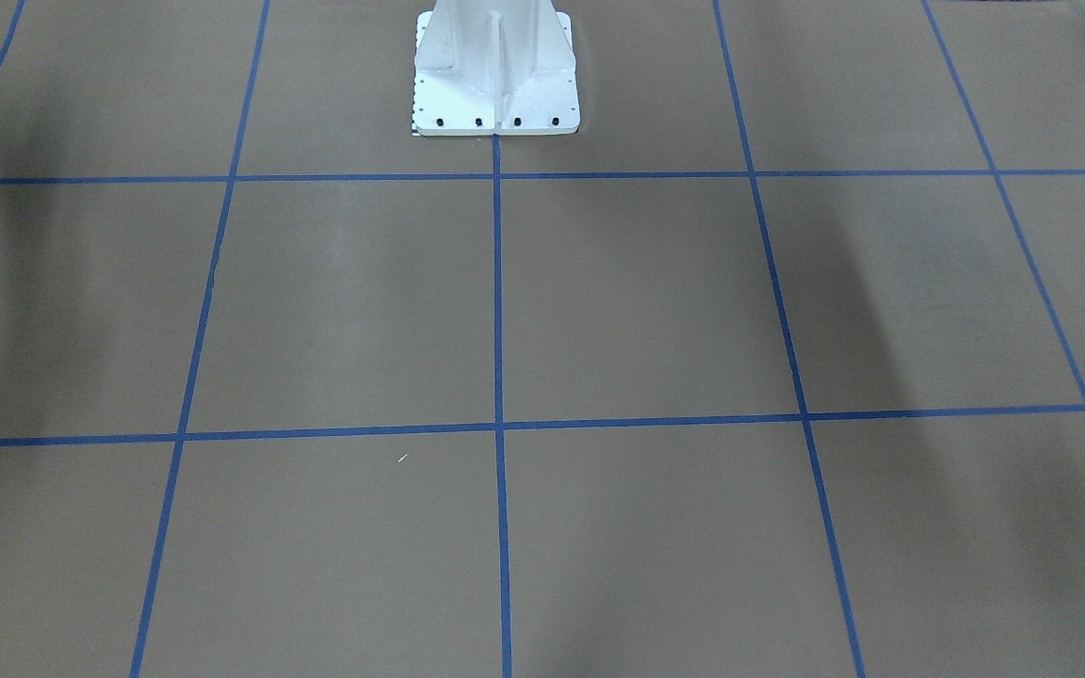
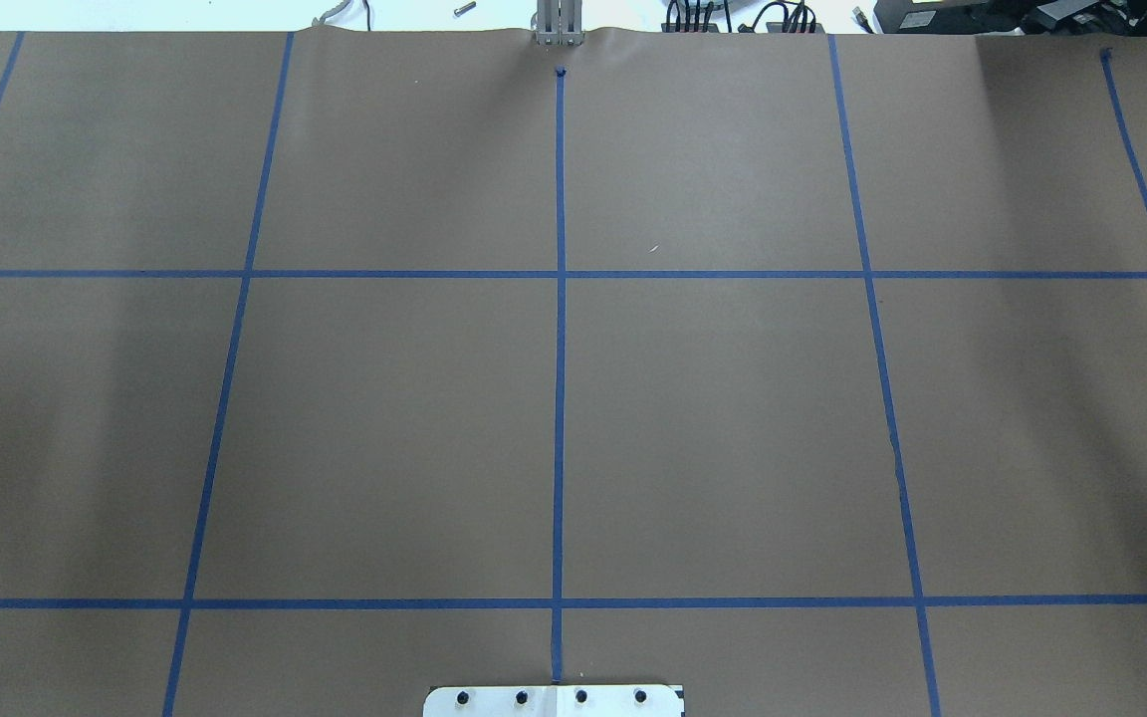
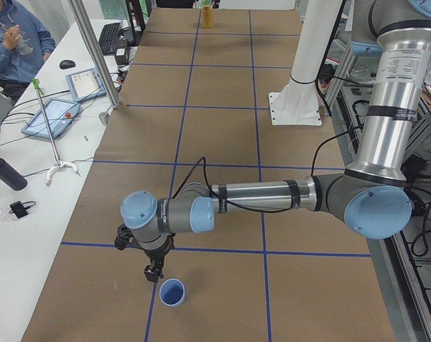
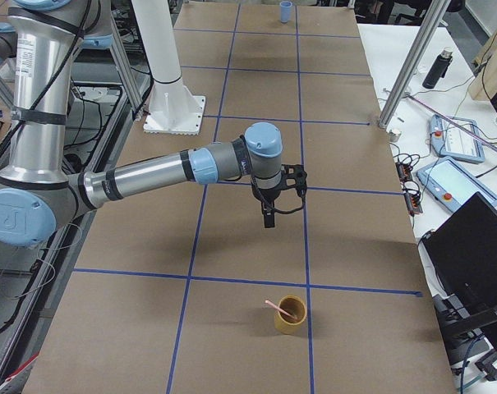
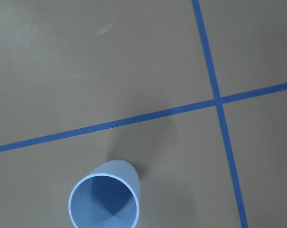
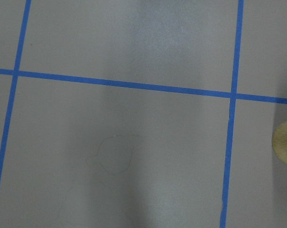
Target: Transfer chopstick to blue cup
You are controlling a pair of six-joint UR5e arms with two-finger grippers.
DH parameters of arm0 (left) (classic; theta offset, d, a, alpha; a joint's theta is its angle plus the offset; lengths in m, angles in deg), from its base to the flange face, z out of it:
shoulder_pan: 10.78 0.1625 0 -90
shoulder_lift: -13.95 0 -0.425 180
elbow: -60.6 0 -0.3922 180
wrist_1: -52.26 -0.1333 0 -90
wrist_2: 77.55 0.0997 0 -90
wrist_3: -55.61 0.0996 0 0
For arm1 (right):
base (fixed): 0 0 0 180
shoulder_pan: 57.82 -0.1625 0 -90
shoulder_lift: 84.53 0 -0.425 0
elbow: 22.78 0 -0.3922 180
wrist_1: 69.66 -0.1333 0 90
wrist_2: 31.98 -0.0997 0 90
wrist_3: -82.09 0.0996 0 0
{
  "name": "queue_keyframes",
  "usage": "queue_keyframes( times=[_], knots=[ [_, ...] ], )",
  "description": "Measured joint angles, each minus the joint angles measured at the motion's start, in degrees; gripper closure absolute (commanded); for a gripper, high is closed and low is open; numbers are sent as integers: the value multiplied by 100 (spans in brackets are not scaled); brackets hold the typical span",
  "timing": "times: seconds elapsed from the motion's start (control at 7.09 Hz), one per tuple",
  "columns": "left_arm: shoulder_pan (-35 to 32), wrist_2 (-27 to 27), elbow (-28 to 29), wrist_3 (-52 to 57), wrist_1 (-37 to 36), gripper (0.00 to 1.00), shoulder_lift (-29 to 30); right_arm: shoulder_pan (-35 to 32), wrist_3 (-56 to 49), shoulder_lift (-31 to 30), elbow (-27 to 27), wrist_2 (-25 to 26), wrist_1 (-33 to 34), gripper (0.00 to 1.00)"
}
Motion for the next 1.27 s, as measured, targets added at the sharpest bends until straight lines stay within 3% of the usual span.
queue_keyframes(
  times=[0.42,1.27],
  knots=[
    [-33,-101,1122,-441,1360,2,-52,68,78,42,-1,11,-3,0],
    [-38,208,1761,-1085,2191,2,-16,117,102,53,-66,21,-3,0]
  ],
)
